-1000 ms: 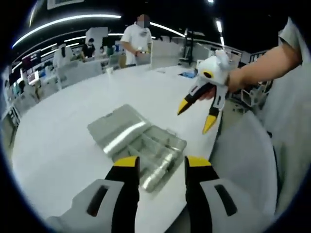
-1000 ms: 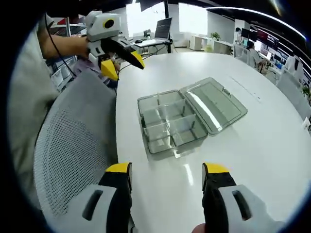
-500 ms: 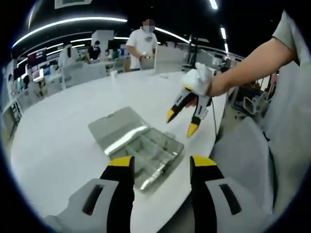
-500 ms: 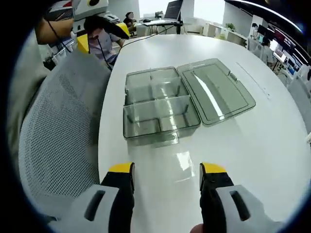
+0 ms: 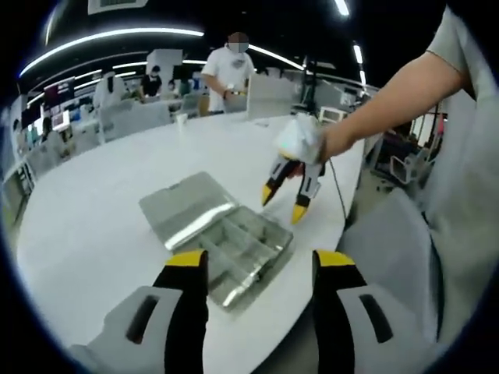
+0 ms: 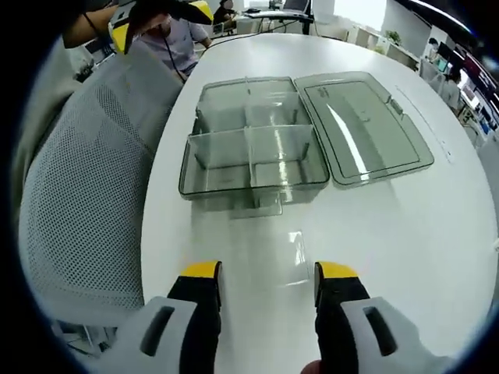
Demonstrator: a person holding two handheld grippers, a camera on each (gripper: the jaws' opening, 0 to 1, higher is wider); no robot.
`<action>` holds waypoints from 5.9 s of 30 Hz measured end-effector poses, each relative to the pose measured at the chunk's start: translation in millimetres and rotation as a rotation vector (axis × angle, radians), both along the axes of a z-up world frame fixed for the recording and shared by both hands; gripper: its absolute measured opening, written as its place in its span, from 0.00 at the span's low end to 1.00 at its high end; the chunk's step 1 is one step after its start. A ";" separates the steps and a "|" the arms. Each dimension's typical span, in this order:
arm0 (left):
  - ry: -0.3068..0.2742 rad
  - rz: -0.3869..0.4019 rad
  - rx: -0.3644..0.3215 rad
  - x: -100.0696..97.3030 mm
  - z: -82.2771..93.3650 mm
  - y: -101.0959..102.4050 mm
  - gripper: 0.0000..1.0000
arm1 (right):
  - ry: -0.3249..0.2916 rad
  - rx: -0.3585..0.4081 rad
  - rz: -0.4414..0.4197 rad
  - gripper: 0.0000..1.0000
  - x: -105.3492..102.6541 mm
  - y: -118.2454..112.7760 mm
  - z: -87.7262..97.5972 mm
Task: Insert the divider into the dual guide fixture by aligning both edges with the guide slots and pushing it downward to the bottom, including one-sided entry, uneven engagement, binding, and posture correction.
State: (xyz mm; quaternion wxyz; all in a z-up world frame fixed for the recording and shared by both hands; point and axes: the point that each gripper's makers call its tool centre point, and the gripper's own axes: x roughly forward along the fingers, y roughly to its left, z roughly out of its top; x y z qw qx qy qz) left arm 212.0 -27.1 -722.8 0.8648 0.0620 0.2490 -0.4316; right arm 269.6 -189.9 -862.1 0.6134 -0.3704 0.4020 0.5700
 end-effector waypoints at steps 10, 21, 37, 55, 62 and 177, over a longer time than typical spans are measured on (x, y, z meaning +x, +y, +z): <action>0.006 0.001 -0.002 1.0 -2.5 0.1 0.55 | -0.002 -0.031 0.055 0.41 5.6 5.1 -5.5; 0.015 0.012 -0.013 2.6 -3.6 1.3 0.55 | -0.011 -0.068 0.111 0.37 4.1 5.2 -12.1; 0.027 0.018 -0.019 1.3 -7.1 2.0 0.55 | -0.009 -0.066 0.143 0.31 6.0 6.6 -11.1; 0.037 0.023 -0.017 -2.3 -9.4 3.0 0.54 | -0.005 -0.075 0.148 0.28 6.2 5.9 -11.6; 0.036 0.023 -0.018 -1.5 -8.7 2.8 0.54 | -0.003 -0.079 0.147 0.28 4.5 4.0 -11.2; 0.626 0.238 -0.604 2.5 -22.1 -72.8 0.21 | -0.175 -0.029 0.372 0.28 -65.9 80.1 117.5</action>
